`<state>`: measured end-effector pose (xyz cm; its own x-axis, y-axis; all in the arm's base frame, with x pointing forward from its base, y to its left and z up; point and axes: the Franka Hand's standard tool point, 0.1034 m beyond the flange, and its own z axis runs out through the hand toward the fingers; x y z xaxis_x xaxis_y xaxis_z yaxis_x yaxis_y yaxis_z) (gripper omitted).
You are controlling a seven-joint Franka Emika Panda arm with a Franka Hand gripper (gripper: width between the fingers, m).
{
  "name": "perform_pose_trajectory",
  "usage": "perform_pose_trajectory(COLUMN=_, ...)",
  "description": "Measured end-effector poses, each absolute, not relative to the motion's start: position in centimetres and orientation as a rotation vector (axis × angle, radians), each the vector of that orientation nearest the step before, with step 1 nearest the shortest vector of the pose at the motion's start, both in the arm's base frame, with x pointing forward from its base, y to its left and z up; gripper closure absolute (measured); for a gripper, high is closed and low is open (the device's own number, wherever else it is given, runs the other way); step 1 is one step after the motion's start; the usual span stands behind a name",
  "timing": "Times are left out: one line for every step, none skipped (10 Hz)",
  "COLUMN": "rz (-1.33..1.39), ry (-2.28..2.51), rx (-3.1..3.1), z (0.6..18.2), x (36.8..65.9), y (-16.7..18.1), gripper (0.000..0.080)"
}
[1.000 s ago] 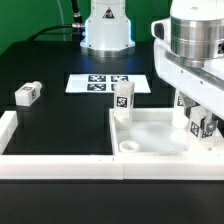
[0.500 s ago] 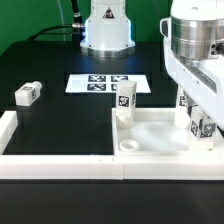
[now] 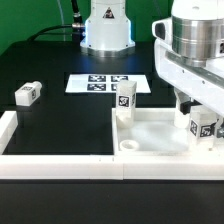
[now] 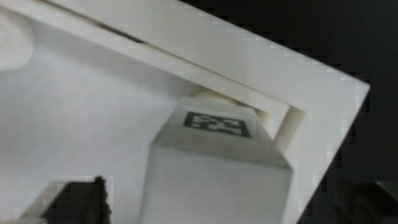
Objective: Assemble square table
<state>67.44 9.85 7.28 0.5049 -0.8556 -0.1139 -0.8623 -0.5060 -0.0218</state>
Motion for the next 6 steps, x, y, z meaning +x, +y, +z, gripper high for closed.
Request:
perform_pose_trajectory(rz=0.129, ry=1.379, rx=-2.732, z=7.26, x=67.43, y=9.82, gripper=0.0152)
perform_pose_trajectory(rz=0.124, ry=1.249, rx=-2.79, z=7.17, x=67.4, y=9.82, gripper=0.0152)
perform_pose_trajectory(rz=0.121, ry=1.121, rx=-2.843, z=7.0, x=67.34, y=9.78, gripper=0.0151)
perform_pose_trajectory(rz=0.117, ry=0.967, rx=-2.899, z=6.76, x=67.26, y=9.66, gripper=0.0151)
perform_pose_trajectory(rz=0.113, ry=0.871, rx=-2.931, z=6.7, x=67.23, y=9.61, gripper=0.0151)
perform_pose_trajectory(rz=0.109, ry=0.793, rx=-2.953, z=6.7, x=67.24, y=9.58, gripper=0.0151)
